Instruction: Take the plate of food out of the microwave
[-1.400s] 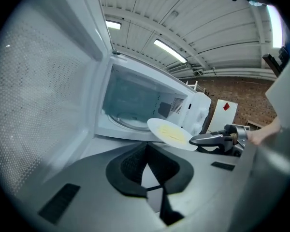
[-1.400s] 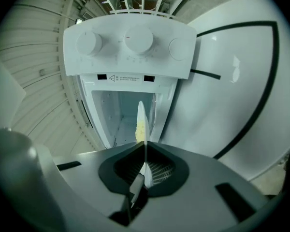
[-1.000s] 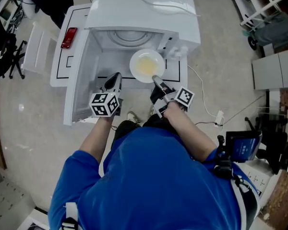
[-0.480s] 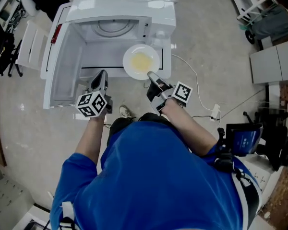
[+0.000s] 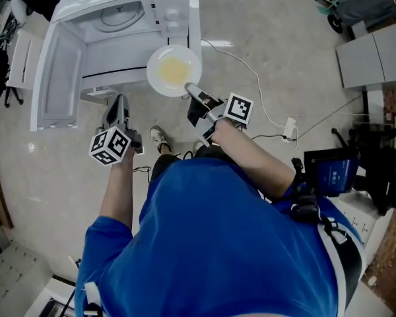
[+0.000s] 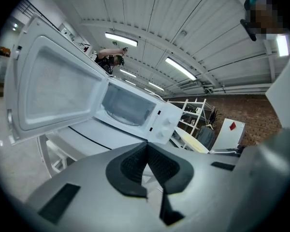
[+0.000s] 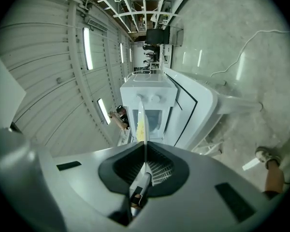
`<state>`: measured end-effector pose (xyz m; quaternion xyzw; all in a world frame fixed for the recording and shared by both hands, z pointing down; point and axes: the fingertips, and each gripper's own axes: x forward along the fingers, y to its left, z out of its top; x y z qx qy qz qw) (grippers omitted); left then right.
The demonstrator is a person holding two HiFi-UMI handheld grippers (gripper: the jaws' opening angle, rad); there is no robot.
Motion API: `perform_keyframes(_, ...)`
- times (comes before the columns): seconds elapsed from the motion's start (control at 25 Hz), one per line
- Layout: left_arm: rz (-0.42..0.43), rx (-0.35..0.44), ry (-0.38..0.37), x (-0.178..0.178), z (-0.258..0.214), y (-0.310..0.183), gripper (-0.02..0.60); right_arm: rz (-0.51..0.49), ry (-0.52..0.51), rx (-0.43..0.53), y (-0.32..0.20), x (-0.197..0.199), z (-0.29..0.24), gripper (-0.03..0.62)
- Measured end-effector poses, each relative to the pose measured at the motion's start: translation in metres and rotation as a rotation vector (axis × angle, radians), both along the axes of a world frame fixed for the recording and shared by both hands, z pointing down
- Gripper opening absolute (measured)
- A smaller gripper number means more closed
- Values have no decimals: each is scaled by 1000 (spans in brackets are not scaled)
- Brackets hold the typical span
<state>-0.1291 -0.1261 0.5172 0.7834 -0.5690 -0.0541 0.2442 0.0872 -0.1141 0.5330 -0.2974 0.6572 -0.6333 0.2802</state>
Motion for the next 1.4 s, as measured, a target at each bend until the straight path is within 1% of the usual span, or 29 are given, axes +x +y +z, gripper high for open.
perform_keyframes(0.2, -30, -5, 17, 12, -2, 38, 9, -30, -15, 1, 28, 14, -4, 17)
perform_keyframes(0.32, -28, 0, 24, 10, -7, 50, 9, -26, -17, 6, 38, 17, -5, 17)
perform_keyframes(0.64, -20, 35, 42, -20, -31, 69, 9, 21, 8, 21, 59, 23, -15, 17)
perform_keyframes(0.8, -14, 45, 50, -32, -35, 81, 9, 39, 15, 30, 70, 16, -17, 18)
perform_keyframes(1.04, 4, 49, 63, -37, -32, 94, 9, 60, 6, 39, 84, 8, -19, 18)
perform_keyframes(1.4, 23, 53, 67, -40, -33, 97, 9, 75, -4, 44, 90, 0, -19, 18)
